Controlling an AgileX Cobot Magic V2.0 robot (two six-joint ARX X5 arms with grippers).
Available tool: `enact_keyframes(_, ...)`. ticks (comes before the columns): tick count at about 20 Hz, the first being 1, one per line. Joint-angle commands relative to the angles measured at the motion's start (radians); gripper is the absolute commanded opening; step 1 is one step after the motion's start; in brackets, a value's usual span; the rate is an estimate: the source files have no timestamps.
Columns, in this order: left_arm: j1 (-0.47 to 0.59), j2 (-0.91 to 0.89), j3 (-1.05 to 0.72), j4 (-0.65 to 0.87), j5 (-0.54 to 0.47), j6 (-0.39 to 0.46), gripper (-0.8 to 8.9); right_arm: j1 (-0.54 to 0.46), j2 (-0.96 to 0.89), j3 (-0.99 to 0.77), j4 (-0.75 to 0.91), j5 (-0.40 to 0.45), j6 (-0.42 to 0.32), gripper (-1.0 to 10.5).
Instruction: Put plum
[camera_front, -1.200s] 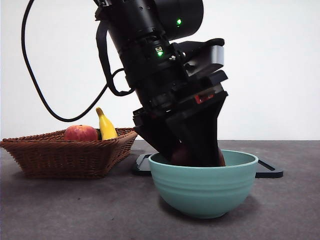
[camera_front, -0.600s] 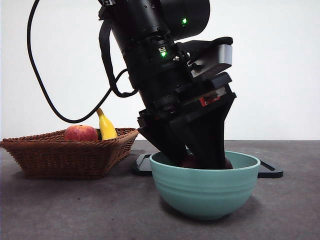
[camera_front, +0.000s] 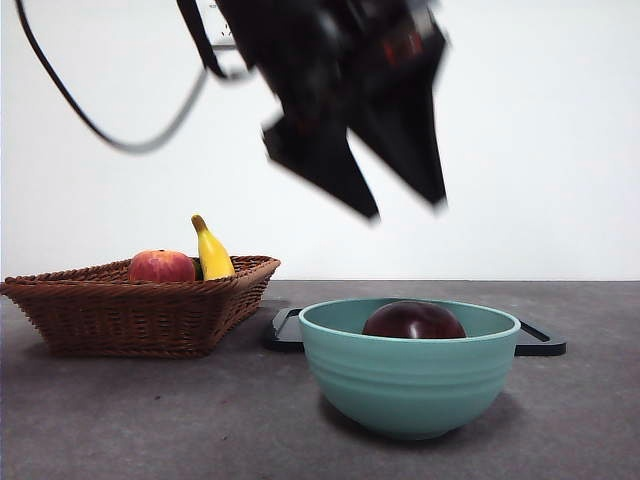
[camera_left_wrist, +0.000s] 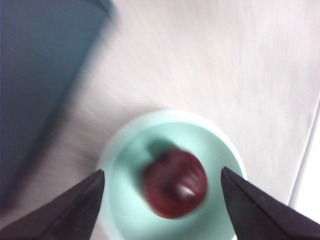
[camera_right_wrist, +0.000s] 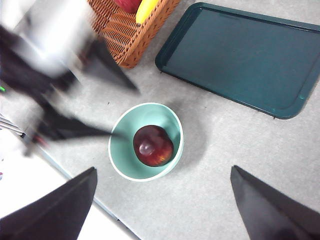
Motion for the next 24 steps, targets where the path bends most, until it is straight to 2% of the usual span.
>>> enact_keyframes(1,0.038,-0.074,0.021,-0.004,-0.002,-0.048,3.76,0.002,0.006,0.019,0.008,0.0,0.01,4.3)
enact_keyframes(7,0.252,-0.335,0.02,-0.084,0.008,-0.077,3.76,0.002,0.006,0.019,0.008,0.0,0.01,4.3)
enact_keyframes(11,0.42,-0.481,-0.001,-0.18,0.132,-0.077,3.76,0.002,0.006,0.019,0.009,0.0,0.01,4.3)
enact_keyframes(14,0.511,-0.587,-0.109,-0.209,0.223,-0.077,3.76,0.002,0.006,0.019,0.01,0.0,0.01,4.3)
enact_keyframes(17,0.545,-0.694,-0.286,-0.209,0.356,-0.104,3.76,0.003,0.006,0.019,0.01,0.0,0.01,4.3)
enact_keyframes(20,0.536,-0.748,-0.381,-0.232,0.494,-0.103,3.74,0.003,0.006,0.019,0.01,0.0,0.01,4.3)
enact_keyframes(24,0.532,-0.753,-0.392,-0.296,0.522,-0.072,3.74,0.003,0.006,0.019,0.005,0.0,0.01,4.3)
